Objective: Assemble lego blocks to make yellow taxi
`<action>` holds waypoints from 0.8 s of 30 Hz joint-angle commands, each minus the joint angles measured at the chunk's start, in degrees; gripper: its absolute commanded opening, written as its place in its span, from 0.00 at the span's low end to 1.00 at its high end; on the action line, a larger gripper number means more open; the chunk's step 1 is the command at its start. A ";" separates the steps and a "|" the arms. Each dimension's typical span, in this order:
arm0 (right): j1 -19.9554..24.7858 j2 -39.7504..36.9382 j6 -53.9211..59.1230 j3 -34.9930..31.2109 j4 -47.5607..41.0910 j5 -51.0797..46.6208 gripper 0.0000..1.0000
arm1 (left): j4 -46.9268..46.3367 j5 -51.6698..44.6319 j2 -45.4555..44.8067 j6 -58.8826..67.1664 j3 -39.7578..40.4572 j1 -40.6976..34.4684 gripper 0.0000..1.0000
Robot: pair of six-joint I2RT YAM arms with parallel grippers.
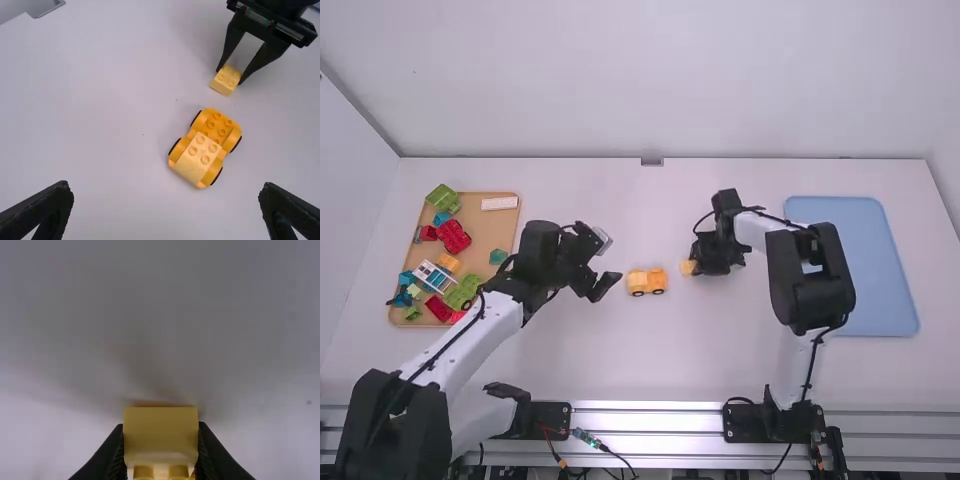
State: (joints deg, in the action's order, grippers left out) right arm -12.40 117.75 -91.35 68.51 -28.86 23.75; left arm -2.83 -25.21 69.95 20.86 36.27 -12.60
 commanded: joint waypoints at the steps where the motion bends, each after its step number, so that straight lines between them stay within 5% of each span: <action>1: 0.96 2.04 -0.09 -2.72 -1.09 -0.66 0.17 | -0.22 -0.35 -0.52 -0.02 0.83 0.17 0.99; 7: 3.26 2.04 6.47 -0.10 -7.32 0.70 0.30 | -0.09 -0.37 -0.52 -0.07 0.83 0.17 0.99; 8: 3.48 2.04 6.91 0.19 -7.97 0.79 0.38 | 0.00 -0.35 -0.52 -0.11 0.83 0.15 0.99; 9: 3.78 2.04 8.26 0.73 -9.02 1.27 0.71 | 0.15 -0.35 -0.52 -0.81 0.83 0.15 0.99; 14: 4.61 2.04 9.68 0.78 -9.24 1.99 0.99 | 0.37 -0.32 -0.52 -1.97 0.83 0.15 0.99; 24: 8.48 2.04 17.90 3.40 -15.60 7.93 0.99 | 0.28 -0.35 -0.52 -1.95 0.83 0.17 0.99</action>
State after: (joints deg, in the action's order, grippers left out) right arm -5.43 118.45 -77.49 69.67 -43.42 29.56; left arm -2.37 -25.21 69.95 19.14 36.27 -12.60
